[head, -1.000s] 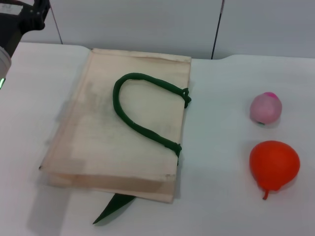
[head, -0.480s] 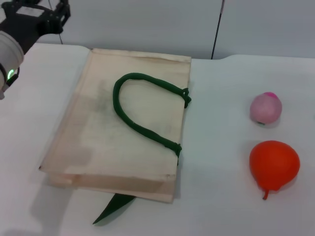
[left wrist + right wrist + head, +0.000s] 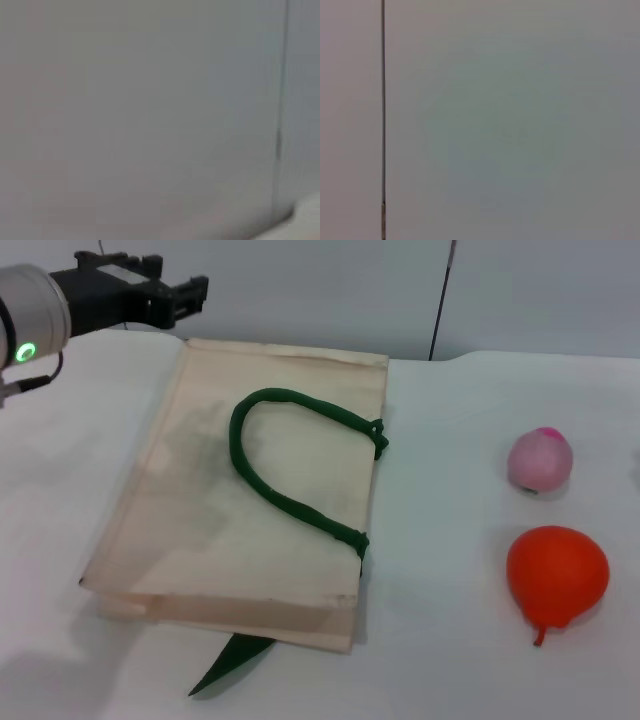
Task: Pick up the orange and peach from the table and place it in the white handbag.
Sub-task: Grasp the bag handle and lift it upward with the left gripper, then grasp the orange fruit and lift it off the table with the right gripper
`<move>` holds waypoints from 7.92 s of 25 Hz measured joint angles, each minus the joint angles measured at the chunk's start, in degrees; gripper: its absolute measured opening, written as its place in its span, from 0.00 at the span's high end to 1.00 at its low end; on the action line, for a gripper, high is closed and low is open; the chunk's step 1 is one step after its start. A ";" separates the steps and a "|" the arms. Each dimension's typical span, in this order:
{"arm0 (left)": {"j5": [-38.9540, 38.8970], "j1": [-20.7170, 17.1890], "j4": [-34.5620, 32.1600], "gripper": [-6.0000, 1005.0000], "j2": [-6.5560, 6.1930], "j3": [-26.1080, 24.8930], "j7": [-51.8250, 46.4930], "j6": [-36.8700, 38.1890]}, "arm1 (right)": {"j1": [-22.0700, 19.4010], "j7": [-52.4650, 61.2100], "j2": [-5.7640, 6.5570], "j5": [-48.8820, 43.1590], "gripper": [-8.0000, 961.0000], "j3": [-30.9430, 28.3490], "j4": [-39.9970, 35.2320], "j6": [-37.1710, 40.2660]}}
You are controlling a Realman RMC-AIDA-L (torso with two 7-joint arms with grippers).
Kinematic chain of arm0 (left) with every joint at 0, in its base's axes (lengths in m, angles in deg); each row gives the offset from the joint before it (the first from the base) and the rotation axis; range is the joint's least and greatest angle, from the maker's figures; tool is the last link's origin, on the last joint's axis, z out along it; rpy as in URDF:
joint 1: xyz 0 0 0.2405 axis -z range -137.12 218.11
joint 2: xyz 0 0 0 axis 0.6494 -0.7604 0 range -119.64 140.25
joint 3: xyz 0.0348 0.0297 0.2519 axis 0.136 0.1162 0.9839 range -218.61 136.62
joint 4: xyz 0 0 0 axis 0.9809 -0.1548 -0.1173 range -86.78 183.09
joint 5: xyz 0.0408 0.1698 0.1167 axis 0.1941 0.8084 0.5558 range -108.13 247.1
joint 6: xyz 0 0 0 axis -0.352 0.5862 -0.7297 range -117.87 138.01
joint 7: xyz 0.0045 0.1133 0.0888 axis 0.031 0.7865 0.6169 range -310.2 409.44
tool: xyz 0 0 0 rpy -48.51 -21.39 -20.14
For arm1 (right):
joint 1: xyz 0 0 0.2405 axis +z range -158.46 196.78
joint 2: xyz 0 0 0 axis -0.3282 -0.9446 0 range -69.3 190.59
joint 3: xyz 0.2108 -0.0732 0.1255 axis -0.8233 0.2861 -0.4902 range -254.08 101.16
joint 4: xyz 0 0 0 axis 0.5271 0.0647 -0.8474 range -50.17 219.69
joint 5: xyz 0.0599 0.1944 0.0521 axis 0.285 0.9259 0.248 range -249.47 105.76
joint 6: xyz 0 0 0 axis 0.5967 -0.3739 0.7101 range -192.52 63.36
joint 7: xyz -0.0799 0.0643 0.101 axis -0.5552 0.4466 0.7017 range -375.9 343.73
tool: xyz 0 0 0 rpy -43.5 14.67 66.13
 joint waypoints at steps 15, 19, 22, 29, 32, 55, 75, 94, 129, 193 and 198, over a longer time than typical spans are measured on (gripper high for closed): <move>17.51 20.02 11.26 0.46 -0.16 -19.52 -2.99 -28.96 | 1.40 0.09 0.15 0.00 0.30 0.64 0.16 0.01; 17.97 22.66 15.53 0.47 -0.15 -19.27 -2.95 -29.03 | 1.75 0.10 0.23 0.00 0.30 0.72 0.15 0.01; 17.69 23.89 18.20 0.49 -0.09 -19.11 -2.62 -28.85 | 1.98 0.10 0.24 0.00 0.31 0.84 0.13 0.00; 19.97 26.32 24.86 0.51 -0.08 -19.01 -2.50 -28.47 | 2.01 0.10 0.24 0.00 0.31 1.26 -0.16 0.00; 21.24 26.73 26.00 0.51 -0.09 -19.03 -2.49 -27.86 | 2.02 0.10 0.24 0.00 0.31 1.37 -0.23 0.01; 22.80 30.53 35.59 0.51 0.16 -16.18 -2.10 -18.26 | 2.09 0.10 0.24 0.00 0.31 1.67 -0.67 -0.44; 19.75 31.46 43.37 0.51 0.31 -12.96 -3.68 -10.62 | 2.09 0.10 0.24 0.00 0.30 2.11 -1.29 -0.46; 19.75 33.50 48.43 0.51 0.28 -12.97 -6.17 -6.74 | 1.97 0.10 0.24 -0.36 0.31 2.84 -2.15 -0.50; 20.37 35.04 53.10 0.74 -0.08 -13.02 -8.74 -1.96 | 1.71 0.01 0.33 -0.62 0.30 4.15 -4.36 -0.53; 16.07 19.03 -23.55 0.87 -0.16 -13.67 -12.86 -34.86 | -3.90 -29.22 1.03 26.60 0.30 23.99 -19.34 37.40; 16.53 19.03 -23.58 0.87 -0.16 -13.70 -12.86 -34.70 | -3.85 -30.34 1.13 26.63 0.31 23.86 -26.23 45.71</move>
